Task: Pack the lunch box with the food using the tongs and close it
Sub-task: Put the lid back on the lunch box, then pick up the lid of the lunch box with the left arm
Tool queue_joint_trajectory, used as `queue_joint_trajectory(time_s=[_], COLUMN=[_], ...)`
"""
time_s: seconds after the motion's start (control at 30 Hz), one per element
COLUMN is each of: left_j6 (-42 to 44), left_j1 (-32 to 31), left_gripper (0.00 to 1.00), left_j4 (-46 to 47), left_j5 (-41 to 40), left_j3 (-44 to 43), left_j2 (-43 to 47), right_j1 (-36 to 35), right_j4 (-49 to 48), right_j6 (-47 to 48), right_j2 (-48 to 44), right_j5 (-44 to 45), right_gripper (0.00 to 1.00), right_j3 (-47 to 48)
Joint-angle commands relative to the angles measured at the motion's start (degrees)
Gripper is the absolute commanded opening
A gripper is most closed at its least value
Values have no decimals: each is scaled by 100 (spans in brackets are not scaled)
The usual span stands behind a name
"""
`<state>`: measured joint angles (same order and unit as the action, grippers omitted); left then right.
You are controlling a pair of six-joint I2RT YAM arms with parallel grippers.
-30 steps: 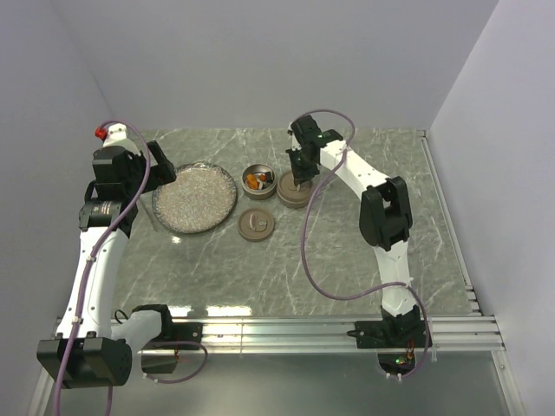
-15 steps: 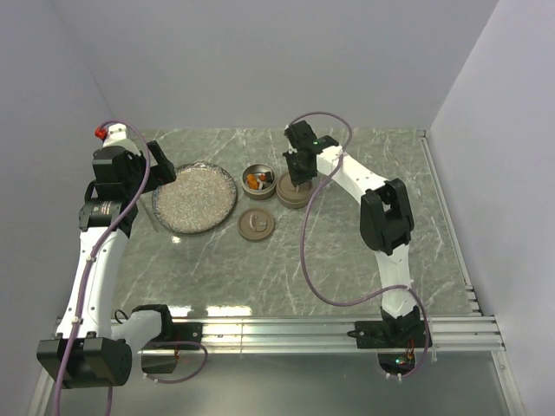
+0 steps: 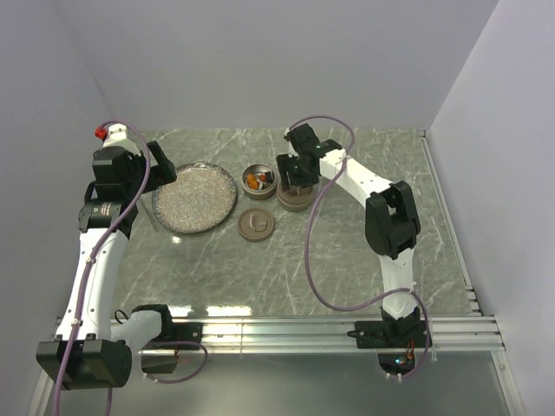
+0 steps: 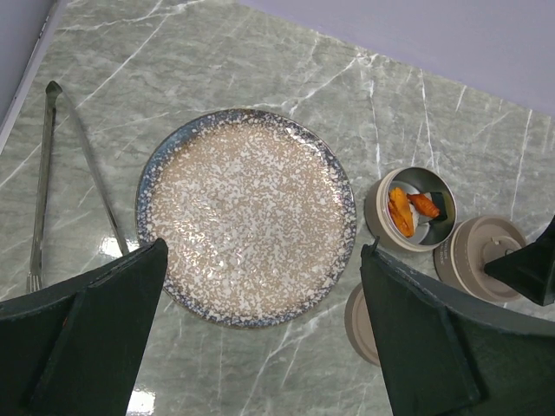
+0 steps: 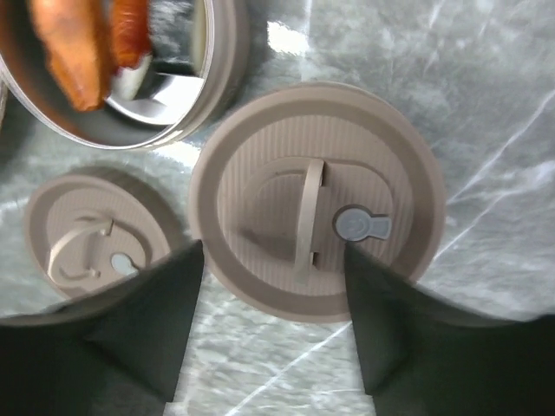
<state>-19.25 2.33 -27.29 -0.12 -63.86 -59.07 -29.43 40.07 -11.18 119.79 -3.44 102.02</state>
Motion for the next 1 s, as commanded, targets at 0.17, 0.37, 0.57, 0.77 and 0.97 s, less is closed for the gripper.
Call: queue_joint_trajectory(time_s=[0.17,0.37,0.57,0.77,0.97], left_j6=[17,193,-35,-632,-1863], left_j1=[-118,-566,-1137,-2411,-3659], left_gripper=[99,99,97,95,95], left_j4=[39,145,609,804,891], left_j5=[65,265,1471,717,-962], left_j3=[-83,241,856,954,752], left_j2=[185,334,396,-243,-1053], right_j1=[-37,139,763,1159,1255], right_j4=[-105,-193,-307,-342,-456], right_j6=[107,37,-341,-446,-622], right_j2=[-903,-1658,-2572,-3435,-4173], right_j5=[36,318,133,142,177], right_gripper=[82,82,82,82,79], right_j3=[661,802,163,-735,-1509])
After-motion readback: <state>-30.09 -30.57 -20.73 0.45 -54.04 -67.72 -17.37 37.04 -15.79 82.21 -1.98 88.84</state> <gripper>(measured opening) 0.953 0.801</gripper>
